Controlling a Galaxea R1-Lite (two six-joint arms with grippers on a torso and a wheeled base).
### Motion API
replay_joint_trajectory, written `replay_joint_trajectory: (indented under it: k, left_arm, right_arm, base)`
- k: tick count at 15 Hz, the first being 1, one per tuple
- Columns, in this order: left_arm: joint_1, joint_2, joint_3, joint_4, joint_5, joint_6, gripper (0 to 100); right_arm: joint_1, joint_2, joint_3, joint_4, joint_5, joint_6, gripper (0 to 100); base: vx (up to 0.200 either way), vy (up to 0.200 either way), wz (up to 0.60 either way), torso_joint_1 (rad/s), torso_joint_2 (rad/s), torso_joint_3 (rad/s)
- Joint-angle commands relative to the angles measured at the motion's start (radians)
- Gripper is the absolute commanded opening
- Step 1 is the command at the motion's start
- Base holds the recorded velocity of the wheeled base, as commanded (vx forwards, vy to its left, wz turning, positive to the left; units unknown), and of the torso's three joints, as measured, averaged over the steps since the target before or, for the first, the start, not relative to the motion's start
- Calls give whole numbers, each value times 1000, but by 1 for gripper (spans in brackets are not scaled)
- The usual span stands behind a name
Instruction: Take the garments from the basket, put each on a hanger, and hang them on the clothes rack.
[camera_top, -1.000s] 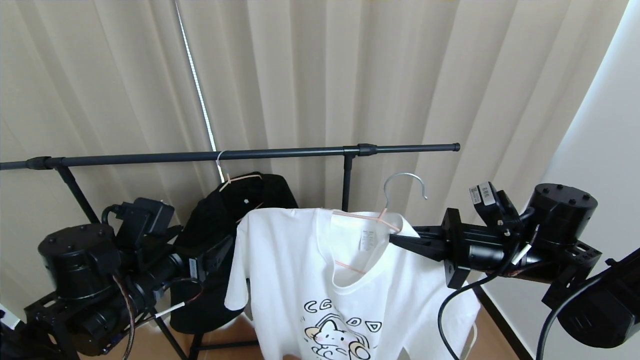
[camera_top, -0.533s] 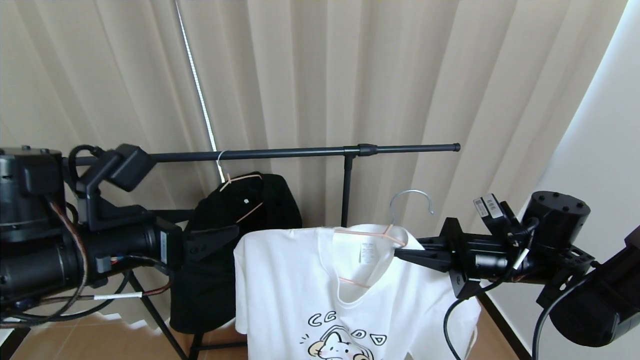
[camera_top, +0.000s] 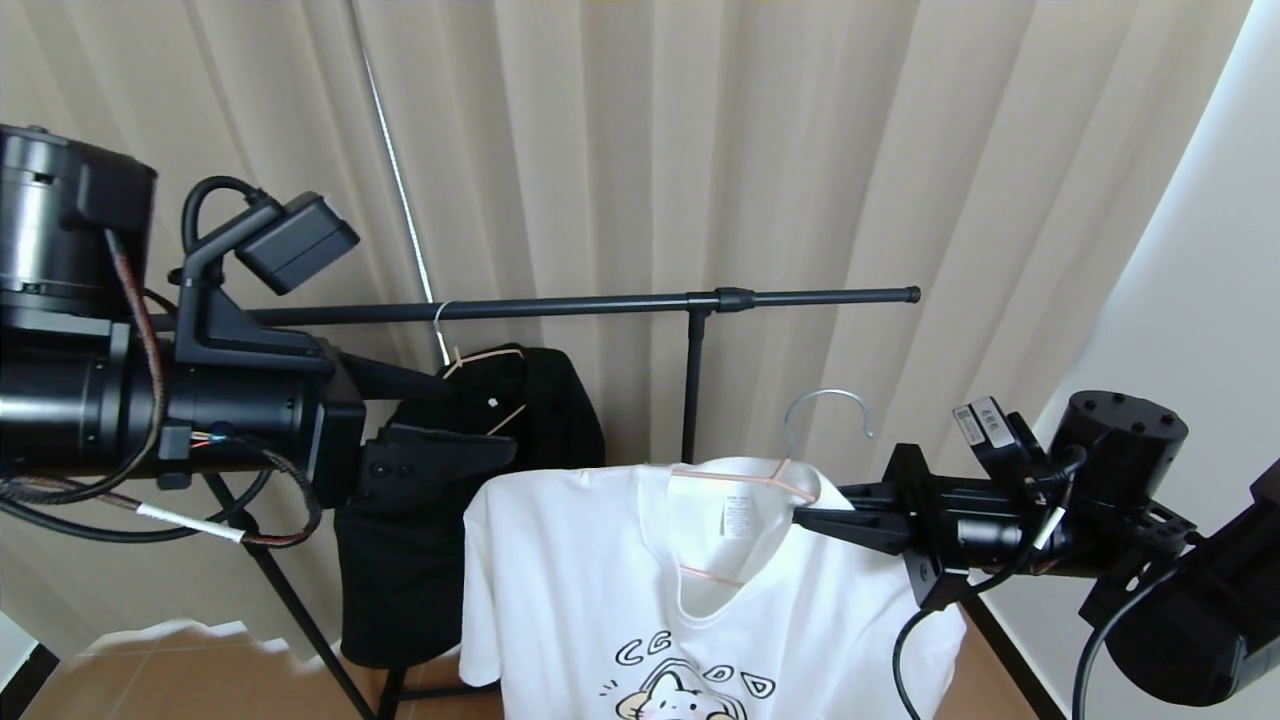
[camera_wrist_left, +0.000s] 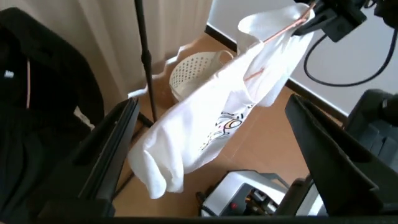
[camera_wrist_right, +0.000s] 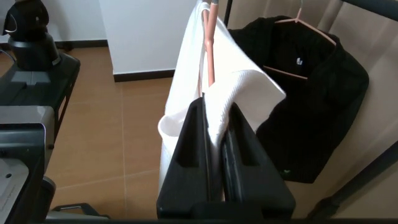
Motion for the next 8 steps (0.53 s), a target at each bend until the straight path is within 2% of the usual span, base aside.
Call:
replay_joint_trajectory:
  k: [1,3,5,6,7,8]
  left_arm:
    - [-40,116,-89,28,-32,59,100]
    - [-99,210,-189,91,-35,134,100]
    - [-121,285,-275,171,-111,307,100]
    - [-122,296,-292,194,-122,341,100]
    - [-144,317,-338,273,-133,407,100]
    - [-155,331,-353,304,-133,450,100]
  right_arm:
    - [8,-4,6,-1,0,0,0]
    - [25,-4,14,-2,-1,-3,0]
    - [33,-4,24,-13,-1,-3,0]
    - [36,-2,27,-21,-1,-3,0]
    - [48,-1,29,-31,-1,-3,0]
    - [48,-1,30,-31,-1,-3,0]
  base:
    - [0,0,0,0,0,0]
    - [0,0,0,0,0,0]
    - [0,0,0,0,0,0]
    - [0,0,0,0,0,0]
    - [0,0,0,0,0,0]
    - [0,0,0,0,0,0]
